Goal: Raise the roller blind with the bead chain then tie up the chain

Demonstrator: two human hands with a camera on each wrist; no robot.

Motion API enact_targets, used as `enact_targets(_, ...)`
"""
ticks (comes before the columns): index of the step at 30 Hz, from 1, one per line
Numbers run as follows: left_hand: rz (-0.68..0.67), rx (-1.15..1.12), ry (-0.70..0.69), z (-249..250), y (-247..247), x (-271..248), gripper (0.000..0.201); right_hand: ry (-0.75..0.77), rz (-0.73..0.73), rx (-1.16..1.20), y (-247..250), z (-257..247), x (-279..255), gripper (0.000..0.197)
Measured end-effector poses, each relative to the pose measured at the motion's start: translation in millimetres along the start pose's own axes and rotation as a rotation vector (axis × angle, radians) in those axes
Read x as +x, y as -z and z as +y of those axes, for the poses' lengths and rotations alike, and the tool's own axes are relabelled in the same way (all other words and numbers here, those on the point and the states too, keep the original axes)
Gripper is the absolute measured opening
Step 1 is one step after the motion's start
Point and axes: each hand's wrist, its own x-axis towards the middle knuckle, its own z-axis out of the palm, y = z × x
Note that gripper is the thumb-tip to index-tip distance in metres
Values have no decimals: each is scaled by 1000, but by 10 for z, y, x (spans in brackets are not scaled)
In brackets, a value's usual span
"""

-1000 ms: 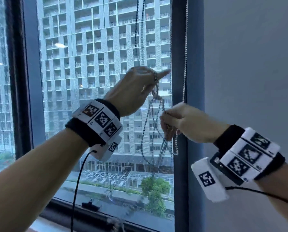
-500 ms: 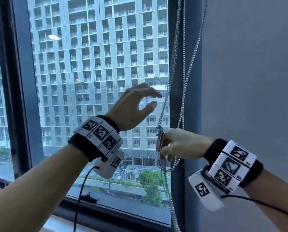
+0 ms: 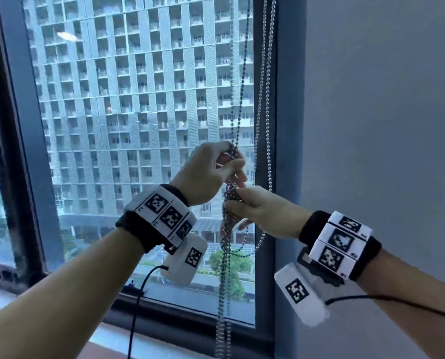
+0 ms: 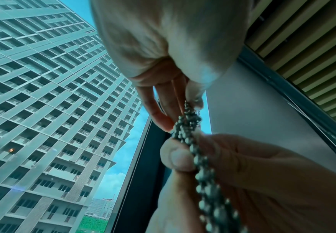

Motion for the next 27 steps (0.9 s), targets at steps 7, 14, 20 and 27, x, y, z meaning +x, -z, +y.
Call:
enact_targets(7,4,-84,61,14,92,-95,17,5,-50,-84,-112,51,13,29)
enact_targets(14,-33,-140,109,-20,109,-184,19,-64,13,-268,186,-44,-113,31)
enact_targets(20,-136,-131,134,-12,57,-220,20,-195,30,-655,144,-299,-330,44)
enact_targets(27,-266,18,106,9,206,-249,29,-154,-167,-321,-61,-568,-28,20)
